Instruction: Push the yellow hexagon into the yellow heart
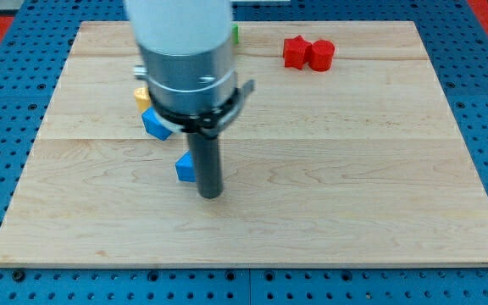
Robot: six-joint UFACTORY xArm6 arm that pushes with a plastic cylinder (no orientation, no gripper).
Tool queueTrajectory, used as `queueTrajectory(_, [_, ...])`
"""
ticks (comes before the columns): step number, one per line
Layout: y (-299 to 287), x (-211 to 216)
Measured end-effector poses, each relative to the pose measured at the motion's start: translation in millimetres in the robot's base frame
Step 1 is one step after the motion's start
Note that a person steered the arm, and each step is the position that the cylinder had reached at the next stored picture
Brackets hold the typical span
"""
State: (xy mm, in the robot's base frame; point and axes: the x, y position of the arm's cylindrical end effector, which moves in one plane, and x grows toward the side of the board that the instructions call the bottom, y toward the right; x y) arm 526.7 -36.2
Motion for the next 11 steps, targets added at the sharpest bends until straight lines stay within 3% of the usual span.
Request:
queueTrajectory(2, [-59,-58])
queueTrajectory(3, [-87,-61])
queueTrajectory(5, [-5,-60])
queueTrajectory(8, [-60,-153])
queueTrajectory(11, [31,-152])
